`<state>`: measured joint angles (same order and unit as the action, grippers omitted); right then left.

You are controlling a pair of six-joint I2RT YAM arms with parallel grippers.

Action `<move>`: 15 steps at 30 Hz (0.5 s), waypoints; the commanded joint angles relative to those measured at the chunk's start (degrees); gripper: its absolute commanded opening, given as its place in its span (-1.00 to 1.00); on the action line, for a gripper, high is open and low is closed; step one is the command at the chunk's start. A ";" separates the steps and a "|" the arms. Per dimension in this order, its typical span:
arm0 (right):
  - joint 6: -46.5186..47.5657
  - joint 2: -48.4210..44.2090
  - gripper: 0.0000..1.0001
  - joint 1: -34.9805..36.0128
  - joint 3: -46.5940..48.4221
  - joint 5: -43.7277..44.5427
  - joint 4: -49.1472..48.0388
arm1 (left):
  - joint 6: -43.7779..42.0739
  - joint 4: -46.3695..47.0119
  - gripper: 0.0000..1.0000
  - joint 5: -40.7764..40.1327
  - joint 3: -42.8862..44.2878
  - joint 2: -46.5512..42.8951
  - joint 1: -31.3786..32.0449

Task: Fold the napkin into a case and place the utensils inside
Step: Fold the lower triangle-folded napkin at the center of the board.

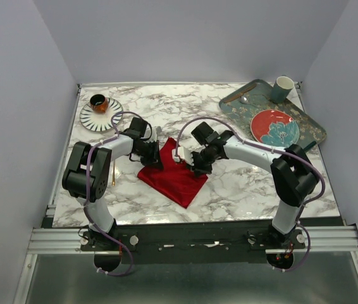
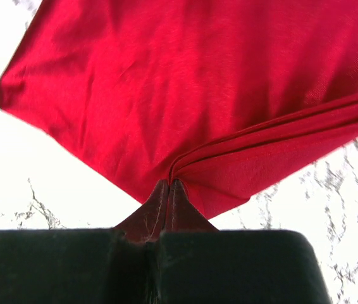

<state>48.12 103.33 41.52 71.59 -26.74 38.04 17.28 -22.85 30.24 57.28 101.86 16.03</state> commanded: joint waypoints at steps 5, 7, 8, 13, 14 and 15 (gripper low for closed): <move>10.32 -2.34 -0.99 3.39 -6.98 2.31 -3.41 | -0.23 0.09 -0.87 -2.82 -0.76 1.50 -0.83; 11.38 -2.08 -0.99 4.01 -7.78 3.27 -4.02 | -0.23 0.17 -0.87 -2.82 -0.76 1.23 -1.00; 11.73 -1.73 -0.99 4.10 -8.04 3.62 -4.12 | -0.40 0.09 -0.87 -2.82 -0.76 0.97 -1.09; 13.06 -0.76 -0.99 4.36 -9.19 5.82 -5.43 | -1.28 1.14 -0.65 3.22 -2.43 -4.37 -4.85; 13.14 -0.50 -0.99 4.36 -9.10 6.26 -5.52 | -1.46 1.14 -0.56 4.20 -2.87 -5.61 -5.65; 13.23 -0.24 -0.99 4.27 -9.10 6.35 -5.44 | -2.33 1.06 -0.48 5.17 -3.48 -6.84 -6.36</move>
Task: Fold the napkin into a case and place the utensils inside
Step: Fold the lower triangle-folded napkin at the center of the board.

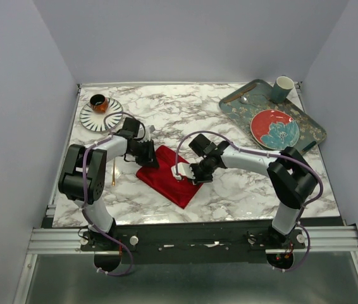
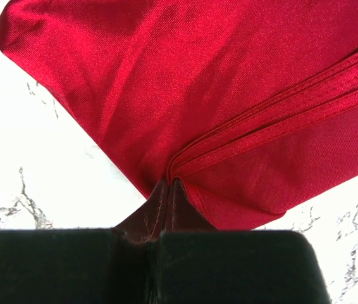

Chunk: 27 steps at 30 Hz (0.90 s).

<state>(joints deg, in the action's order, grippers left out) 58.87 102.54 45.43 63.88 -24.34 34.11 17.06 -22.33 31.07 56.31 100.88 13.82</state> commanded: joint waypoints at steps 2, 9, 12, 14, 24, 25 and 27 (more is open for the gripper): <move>2.91 0.73 -0.99 0.45 -1.47 4.65 -1.59 | -3.78 -0.34 -0.33 6.46 -2.79 -9.64 -6.09; 5.64 -0.24 -0.99 0.28 -2.70 7.02 -1.94 | -8.62 -2.90 0.00 3.91 2.29 -12.64 -7.94; 7.04 -1.29 -0.99 -0.25 -3.05 7.64 -1.85 | -7.13 -3.16 0.08 4.44 4.76 -9.22 -7.94; 8.71 -2.34 -0.99 -0.60 -3.32 8.25 -1.85 | -6.25 -2.55 0.12 4.18 5.82 -7.11 -7.94; 14.43 -4.28 -0.99 -1.04 -5.43 10.10 -2.55 | -2.30 1.14 0.21 4.88 9.08 -1.65 -6.09; 15.04 -4.28 -0.99 -1.04 -5.52 10.10 -2.82 | -1.68 1.49 0.20 4.88 9.08 -1.22 -5.74; 15.48 -4.54 -0.99 -1.04 -5.69 10.19 -2.91 | -1.07 2.02 0.21 5.05 9.34 -0.69 -4.95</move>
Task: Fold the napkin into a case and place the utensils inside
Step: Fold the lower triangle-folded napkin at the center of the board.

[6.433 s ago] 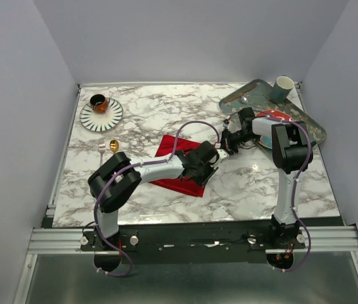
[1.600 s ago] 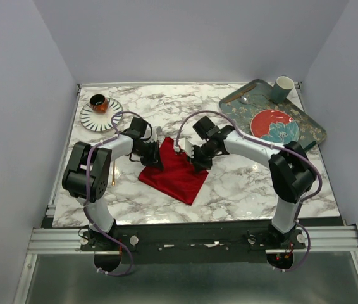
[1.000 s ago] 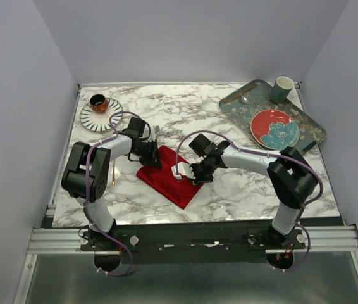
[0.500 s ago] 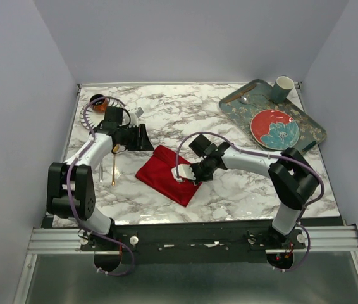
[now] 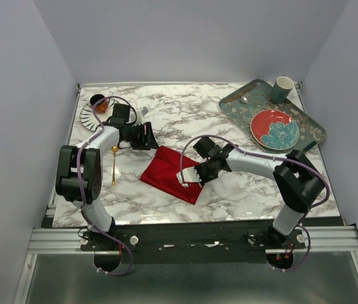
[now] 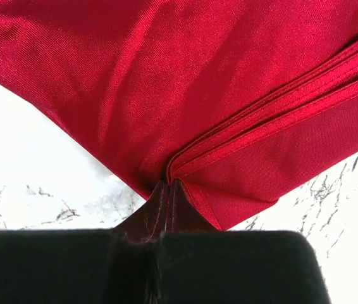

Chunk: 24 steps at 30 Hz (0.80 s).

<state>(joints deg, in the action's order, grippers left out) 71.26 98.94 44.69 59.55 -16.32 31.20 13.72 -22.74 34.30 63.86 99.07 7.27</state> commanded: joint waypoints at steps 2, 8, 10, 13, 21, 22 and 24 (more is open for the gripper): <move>3.62 -1.29 -0.99 -0.30 -1.45 2.08 0.00 | 3.16 3.05 0.25 2.17 2.06 2.09 2.13; 4.67 -1.82 -0.99 -0.21 -2.51 2.34 -0.35 | 4.65 3.58 0.40 2.52 3.12 4.82 2.93; 4.59 -1.99 -0.99 -0.21 -2.51 2.25 -0.44 | 4.74 3.84 0.28 2.17 2.94 5.26 3.37; 4.06 -2.34 -0.99 -0.30 -2.42 1.82 -0.35 | 4.57 3.85 0.05 2.00 2.59 5.44 3.81; 3.35 -4.36 -0.99 -0.30 -2.07 0.50 0.61 | 3.95 2.62 -0.42 1.20 2.15 5.08 3.81; 3.44 -4.63 -0.99 -0.30 -2.16 0.41 0.70 | 3.78 2.35 -0.46 1.12 2.15 5.17 3.81; 3.44 -4.98 -0.99 -0.30 -2.24 0.23 0.70 | 3.60 2.09 -0.48 0.85 2.24 5.17 3.81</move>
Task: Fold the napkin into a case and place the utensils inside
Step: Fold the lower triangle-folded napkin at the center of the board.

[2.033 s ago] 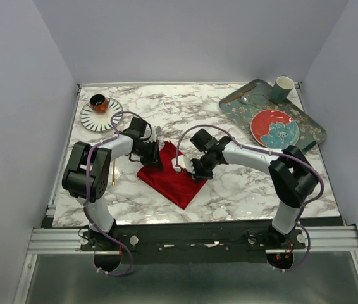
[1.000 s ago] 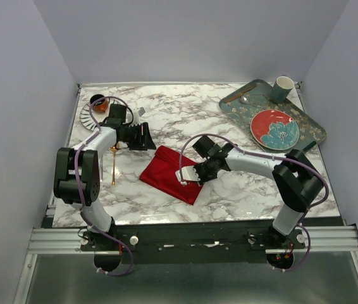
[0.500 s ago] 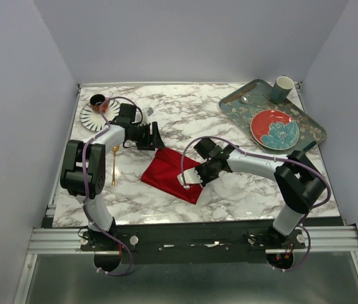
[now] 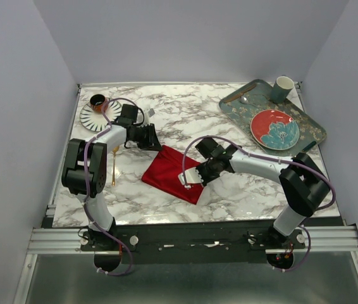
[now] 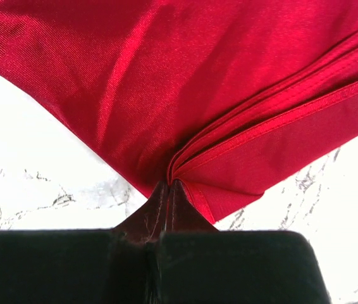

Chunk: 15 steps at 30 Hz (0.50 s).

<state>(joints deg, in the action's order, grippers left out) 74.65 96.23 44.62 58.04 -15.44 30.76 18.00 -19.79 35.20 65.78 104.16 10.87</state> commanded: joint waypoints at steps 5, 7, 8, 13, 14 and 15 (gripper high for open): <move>0.14 -2.53 -0.99 -0.24 -1.00 -0.82 1.23 | -1.38 -1.30 -0.38 0.13 0.84 -0.53 0.02; 0.23 -2.36 -0.99 -0.24 -1.00 -0.90 1.23 | -1.04 -0.08 -0.36 0.66 0.41 -2.11 -0.24; 0.23 -2.44 -0.99 -0.15 -1.09 -0.99 1.23 | -0.86 0.28 -0.34 0.83 0.32 -2.64 -0.41; 0.49 -2.53 -0.99 -0.15 -1.44 -1.08 1.23 | -0.25 0.55 -0.01 0.66 2.33 -3.88 -0.59; 0.58 -2.53 -0.99 -0.24 -1.53 -1.17 1.23 | -0.25 -0.07 -0.01 0.66 2.95 -3.27 -0.50; 0.58 -2.53 -0.99 -0.24 -1.53 -1.17 1.23 | -0.25 -0.51 -0.01 0.75 3.74 -2.83 -0.33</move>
<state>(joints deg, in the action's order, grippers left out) 74.67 94.94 44.62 57.89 -15.49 30.96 17.74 -19.79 35.20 66.08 102.37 10.46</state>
